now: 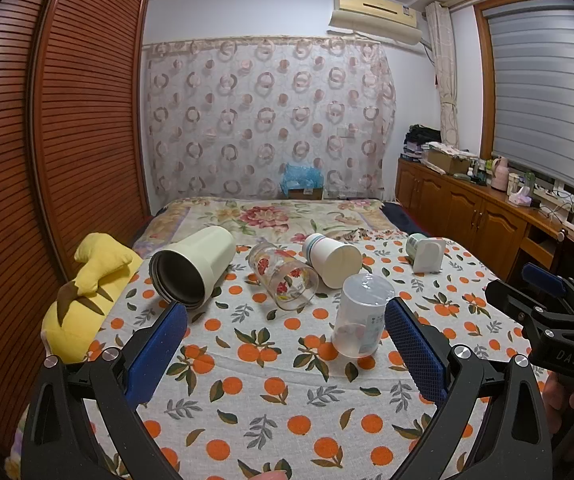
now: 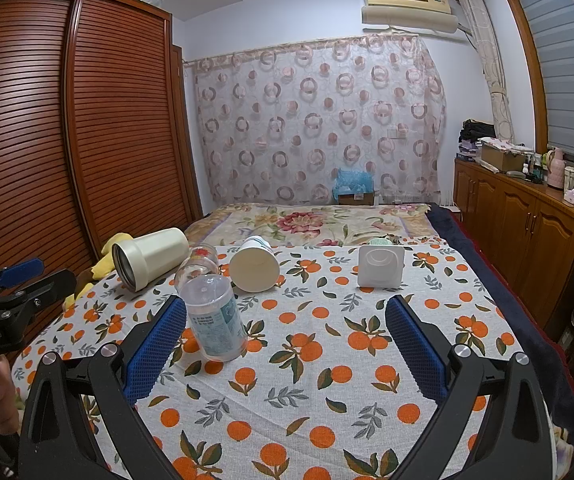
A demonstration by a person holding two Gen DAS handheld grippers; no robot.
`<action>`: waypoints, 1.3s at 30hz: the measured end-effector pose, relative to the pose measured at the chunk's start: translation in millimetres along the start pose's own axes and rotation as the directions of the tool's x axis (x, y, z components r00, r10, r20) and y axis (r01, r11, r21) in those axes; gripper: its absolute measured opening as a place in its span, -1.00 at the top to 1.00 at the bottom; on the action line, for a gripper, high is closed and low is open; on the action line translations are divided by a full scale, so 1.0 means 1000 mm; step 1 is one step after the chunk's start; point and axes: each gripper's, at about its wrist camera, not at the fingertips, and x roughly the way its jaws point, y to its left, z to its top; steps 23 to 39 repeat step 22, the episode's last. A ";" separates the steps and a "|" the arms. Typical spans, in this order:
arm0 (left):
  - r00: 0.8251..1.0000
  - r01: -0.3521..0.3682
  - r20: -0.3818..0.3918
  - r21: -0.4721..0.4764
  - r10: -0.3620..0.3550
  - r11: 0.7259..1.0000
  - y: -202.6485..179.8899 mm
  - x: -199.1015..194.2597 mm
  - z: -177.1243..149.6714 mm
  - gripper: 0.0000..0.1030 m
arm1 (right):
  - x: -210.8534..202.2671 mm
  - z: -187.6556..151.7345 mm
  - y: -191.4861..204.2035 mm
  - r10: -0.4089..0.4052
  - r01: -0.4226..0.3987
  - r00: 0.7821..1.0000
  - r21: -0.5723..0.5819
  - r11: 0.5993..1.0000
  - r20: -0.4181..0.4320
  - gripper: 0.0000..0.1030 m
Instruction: Flip cup upside down
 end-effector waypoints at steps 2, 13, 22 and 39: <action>1.000 0.000 0.000 0.000 0.000 1.000 0.000 0.000 0.000 -0.85 | 0.000 0.000 0.000 0.000 0.000 1.000 0.000 1.000 0.000 -0.95; 1.000 0.001 0.008 -0.003 -0.001 1.000 0.001 -0.001 0.000 -0.85 | 0.000 0.000 0.000 0.000 0.000 1.000 0.000 1.000 0.001 -0.95; 1.000 -0.005 0.009 -0.002 0.005 1.000 0.001 -0.002 0.002 -0.85 | 0.000 0.000 0.000 0.000 0.000 1.000 -0.001 1.000 0.001 -0.95; 1.000 -0.005 0.009 -0.002 0.005 1.000 0.001 -0.002 0.002 -0.85 | 0.000 0.000 0.000 0.000 0.000 1.000 -0.001 1.000 0.001 -0.95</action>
